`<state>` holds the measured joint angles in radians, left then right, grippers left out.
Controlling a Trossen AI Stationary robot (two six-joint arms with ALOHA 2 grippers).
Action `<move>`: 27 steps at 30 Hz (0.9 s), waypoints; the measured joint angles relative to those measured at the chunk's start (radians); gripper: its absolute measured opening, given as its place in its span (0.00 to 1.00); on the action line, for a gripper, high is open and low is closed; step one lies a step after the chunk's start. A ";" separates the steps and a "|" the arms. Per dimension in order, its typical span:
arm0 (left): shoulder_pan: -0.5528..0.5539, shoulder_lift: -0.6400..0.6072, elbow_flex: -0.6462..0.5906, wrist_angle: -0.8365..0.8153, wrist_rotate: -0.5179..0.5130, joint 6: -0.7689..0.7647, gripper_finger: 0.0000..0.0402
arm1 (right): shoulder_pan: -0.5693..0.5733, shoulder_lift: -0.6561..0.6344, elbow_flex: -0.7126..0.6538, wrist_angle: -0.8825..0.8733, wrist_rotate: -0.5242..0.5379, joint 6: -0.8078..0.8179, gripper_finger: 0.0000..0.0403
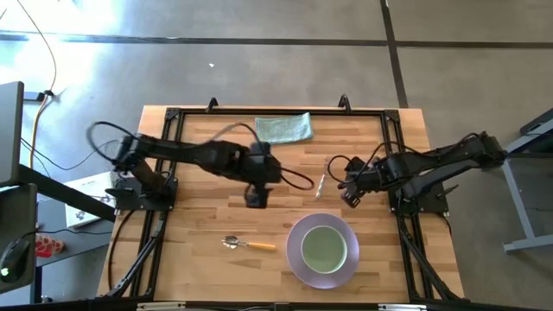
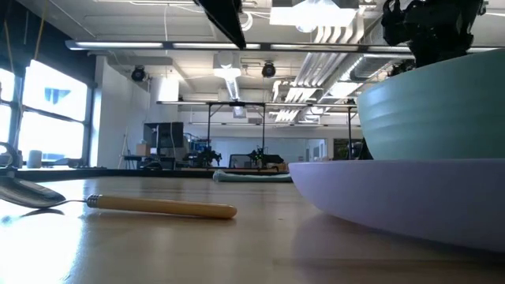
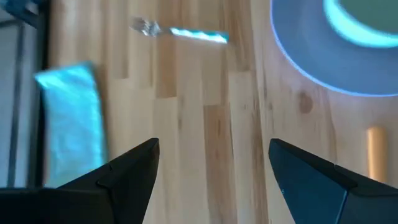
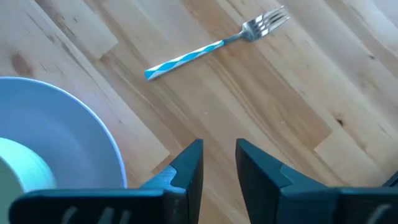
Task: Set table place
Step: Move the purple plate to the center of the table
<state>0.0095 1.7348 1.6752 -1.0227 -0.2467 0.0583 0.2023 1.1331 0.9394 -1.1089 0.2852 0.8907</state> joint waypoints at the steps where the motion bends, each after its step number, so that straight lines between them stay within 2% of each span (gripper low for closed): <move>1: -0.006 0.027 0.000 0.006 0.014 -0.008 0.73 | -0.003 -0.013 0.000 -0.004 0.000 -0.002 0.21; 9: -0.018 0.169 -0.001 0.103 0.189 -0.152 0.73 | -0.013 -0.113 0.000 -0.043 0.008 -0.029 0.21; 16: -0.042 0.252 0.000 0.301 0.229 -0.219 0.73 | -0.013 -0.161 0.000 -0.105 0.039 -0.041 0.21; 27: -0.055 0.360 0.000 0.379 0.254 -0.271 0.73 | -0.013 -0.174 0.000 -0.141 0.042 -0.062 0.21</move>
<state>-0.0455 2.0950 1.6751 -0.6436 0.0074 -0.2123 0.1894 0.9589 0.9394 -1.2495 0.3273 0.8284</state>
